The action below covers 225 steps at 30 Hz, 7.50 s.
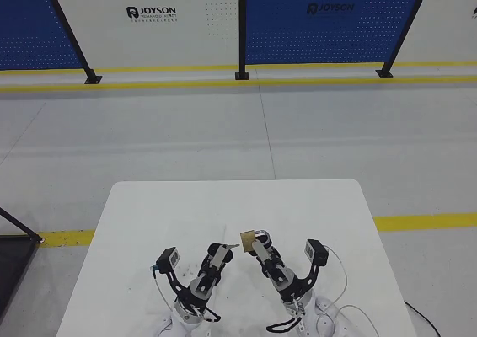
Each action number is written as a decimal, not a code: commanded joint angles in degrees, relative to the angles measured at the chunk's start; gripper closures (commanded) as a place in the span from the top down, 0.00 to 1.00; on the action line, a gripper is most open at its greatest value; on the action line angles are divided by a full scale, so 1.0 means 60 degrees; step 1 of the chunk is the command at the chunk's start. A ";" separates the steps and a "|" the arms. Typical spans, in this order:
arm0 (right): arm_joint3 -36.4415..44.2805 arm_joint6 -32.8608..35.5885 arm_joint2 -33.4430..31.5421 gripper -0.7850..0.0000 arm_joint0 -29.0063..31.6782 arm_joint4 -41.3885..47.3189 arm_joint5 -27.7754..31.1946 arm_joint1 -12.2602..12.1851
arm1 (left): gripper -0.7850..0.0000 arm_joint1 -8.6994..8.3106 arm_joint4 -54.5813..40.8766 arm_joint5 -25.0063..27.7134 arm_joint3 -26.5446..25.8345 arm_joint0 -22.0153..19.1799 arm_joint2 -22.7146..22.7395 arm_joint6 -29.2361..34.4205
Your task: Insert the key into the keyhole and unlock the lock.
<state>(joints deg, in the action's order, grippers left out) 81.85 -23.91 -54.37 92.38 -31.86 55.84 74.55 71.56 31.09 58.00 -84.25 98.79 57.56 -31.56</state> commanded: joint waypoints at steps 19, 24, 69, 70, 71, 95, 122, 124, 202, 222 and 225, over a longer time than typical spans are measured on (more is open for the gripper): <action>-0.0034 -0.0165 -0.0075 0.00 0.0081 -0.0403 -0.0059 0.0137 | 0.00 0.0117 0.0404 0.0000 0.0259 -0.0110 -0.0156 -0.0473; -0.0017 -0.0178 -0.0064 0.00 0.0122 -0.0594 -0.0191 0.0171 | 0.00 0.0139 0.0496 0.0000 0.0254 -0.0094 -0.0179 -0.0589; 0.0294 0.0605 -0.0528 0.00 0.0402 -0.0864 -0.0315 0.0118 | 0.21 0.0142 0.1011 0.0000 0.0537 -0.0130 -0.0070 -0.0525; 0.0309 0.0637 -0.0534 0.00 0.0408 -0.0838 -0.0323 0.0115 | 0.18 0.0136 0.1013 0.0000 0.0540 -0.0137 -0.0078 -0.0523; 0.0321 0.0675 -0.0539 0.00 0.0410 -0.0829 -0.0327 0.0112 | 0.17 0.0131 0.1019 0.0000 0.0545 -0.0144 -0.0088 -0.0517; 0.0658 0.1270 -0.0692 0.00 0.0623 -0.0715 -0.0636 0.0028 | 0.00 0.0215 0.3348 -0.0484 0.0691 -0.0188 0.0187 -0.1686; 0.1207 0.2068 -0.0966 0.00 0.0980 -0.0371 -0.1398 -0.0126 | 0.00 0.0444 0.8319 -0.4913 0.1657 -0.0602 -0.0391 -0.6152; 0.1229 0.2110 -0.0969 0.00 0.0990 -0.0367 -0.1471 -0.0132 | 0.00 0.0439 0.8581 -0.5313 0.1722 -0.0649 -0.0390 -0.6297; 0.0581 0.4435 -0.0602 0.00 0.0064 -0.0287 -0.3639 -0.0234 | 1.00 -0.0837 0.8544 -0.4457 -0.1110 0.2212 0.2932 -0.4301; -0.1683 0.7329 0.2735 1.00 -0.2695 -0.1009 -0.6683 0.0754 | 1.00 -0.1268 0.6249 -0.3197 -0.2610 0.4103 0.5435 -0.0367; -0.1649 0.7075 0.2815 1.00 -0.2717 -0.1568 -0.6862 0.0753 | 1.00 -0.1268 0.6249 -0.3197 -0.2610 0.4103 0.5435 -0.0367</action>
<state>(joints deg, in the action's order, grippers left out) 71.71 19.07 -37.55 75.97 -40.12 14.92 79.12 63.96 68.59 38.82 -99.91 123.41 90.17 -33.77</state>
